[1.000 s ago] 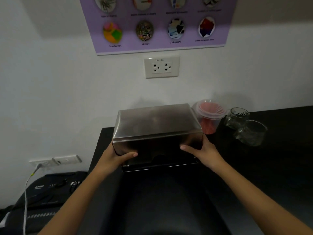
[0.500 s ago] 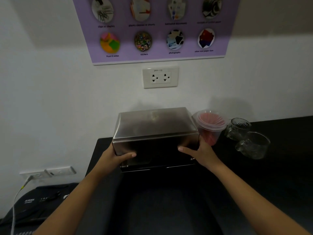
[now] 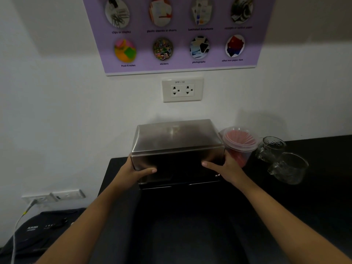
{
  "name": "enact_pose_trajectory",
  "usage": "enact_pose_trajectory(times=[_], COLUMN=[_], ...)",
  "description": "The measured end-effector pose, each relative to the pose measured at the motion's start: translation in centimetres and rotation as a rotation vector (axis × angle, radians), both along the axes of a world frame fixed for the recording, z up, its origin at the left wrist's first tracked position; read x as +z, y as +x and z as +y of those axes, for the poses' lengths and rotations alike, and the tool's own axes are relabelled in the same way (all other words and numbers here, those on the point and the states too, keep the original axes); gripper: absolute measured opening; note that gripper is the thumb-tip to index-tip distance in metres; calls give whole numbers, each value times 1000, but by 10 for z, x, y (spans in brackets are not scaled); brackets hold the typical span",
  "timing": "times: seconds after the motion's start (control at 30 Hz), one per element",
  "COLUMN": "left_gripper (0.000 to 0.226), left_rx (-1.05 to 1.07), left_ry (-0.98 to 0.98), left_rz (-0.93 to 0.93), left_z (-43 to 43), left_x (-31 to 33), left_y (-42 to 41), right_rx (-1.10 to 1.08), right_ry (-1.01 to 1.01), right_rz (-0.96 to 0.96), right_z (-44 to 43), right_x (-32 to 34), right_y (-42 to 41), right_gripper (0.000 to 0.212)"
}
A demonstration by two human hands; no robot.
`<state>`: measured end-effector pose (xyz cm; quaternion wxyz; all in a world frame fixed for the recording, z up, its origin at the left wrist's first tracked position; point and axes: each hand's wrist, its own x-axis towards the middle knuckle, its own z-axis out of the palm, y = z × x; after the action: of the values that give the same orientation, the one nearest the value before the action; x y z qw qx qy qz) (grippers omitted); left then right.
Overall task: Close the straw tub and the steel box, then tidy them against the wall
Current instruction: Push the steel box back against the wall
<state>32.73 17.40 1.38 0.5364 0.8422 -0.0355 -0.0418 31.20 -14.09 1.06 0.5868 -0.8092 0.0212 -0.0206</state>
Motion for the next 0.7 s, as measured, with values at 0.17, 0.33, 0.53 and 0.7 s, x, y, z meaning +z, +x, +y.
enact_pose_trajectory(times=[0.17, 0.33, 0.53, 0.7], left_gripper=[88, 77, 83, 81], left_rx=[8, 20, 24, 34], left_ry=[-2, 30, 25, 28], left_rz=[-4, 1, 13, 19], left_z=[-4, -3, -2, -2], left_x=[-1, -2, -1, -1], left_y=[4, 7, 6, 8], right_rx=[-1, 7, -13, -13], right_ry=[6, 0, 35, 25], right_rz=[5, 2, 1, -3], right_z=[-1, -2, 1, 1], right_x=[0, 0, -2, -3], right_y=[7, 9, 7, 5], right_gripper=[73, 73, 74, 74])
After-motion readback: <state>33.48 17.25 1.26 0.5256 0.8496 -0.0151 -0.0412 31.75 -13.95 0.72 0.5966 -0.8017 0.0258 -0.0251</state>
